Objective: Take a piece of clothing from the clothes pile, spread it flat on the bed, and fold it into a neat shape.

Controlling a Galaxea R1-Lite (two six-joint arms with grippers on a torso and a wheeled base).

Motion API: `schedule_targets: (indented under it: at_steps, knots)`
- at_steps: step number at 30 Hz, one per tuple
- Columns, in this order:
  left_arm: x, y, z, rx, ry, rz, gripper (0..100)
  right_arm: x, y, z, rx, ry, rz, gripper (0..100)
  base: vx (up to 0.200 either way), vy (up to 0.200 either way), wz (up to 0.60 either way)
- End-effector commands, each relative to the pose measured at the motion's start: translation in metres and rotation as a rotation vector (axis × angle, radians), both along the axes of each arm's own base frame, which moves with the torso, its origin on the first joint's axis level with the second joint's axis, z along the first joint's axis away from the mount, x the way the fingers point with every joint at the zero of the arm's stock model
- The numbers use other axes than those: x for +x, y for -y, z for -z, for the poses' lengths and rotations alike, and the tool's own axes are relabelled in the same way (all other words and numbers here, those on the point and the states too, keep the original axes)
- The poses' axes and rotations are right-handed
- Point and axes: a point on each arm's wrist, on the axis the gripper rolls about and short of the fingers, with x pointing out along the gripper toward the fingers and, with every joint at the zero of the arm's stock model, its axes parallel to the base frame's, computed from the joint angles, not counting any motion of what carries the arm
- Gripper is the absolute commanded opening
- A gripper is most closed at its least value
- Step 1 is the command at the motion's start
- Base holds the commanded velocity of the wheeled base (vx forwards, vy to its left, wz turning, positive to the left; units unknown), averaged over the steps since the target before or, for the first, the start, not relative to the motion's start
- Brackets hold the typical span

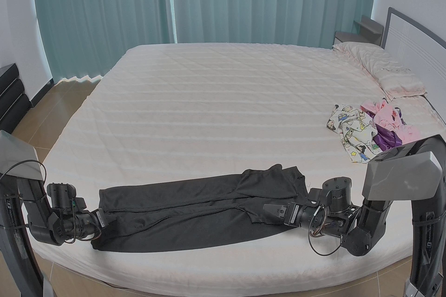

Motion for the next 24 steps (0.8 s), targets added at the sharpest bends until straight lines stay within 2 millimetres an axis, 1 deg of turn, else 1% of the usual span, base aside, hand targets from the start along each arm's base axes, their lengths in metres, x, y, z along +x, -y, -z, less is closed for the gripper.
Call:
schedule_targets:
  at_steps: [1,12,24]
  knots:
    - [-0.001,0.000,0.006,0.008,-0.014,-0.011,0,0.000,0.000,0.000,0.000,-0.001,-0.002,100,0.000,0.000,0.00]
    - [-0.003,-0.013,0.000,0.025,0.044,-0.069,0,-0.001,0.000,0.001,-0.001,-0.003,-0.003,100,0.000,0.000,0.00]
    - [0.001,-0.017,0.002,0.040,0.047,-0.095,0,-0.001,0.000,0.001,-0.002,-0.002,-0.002,100,0.000,0.000,0.00]
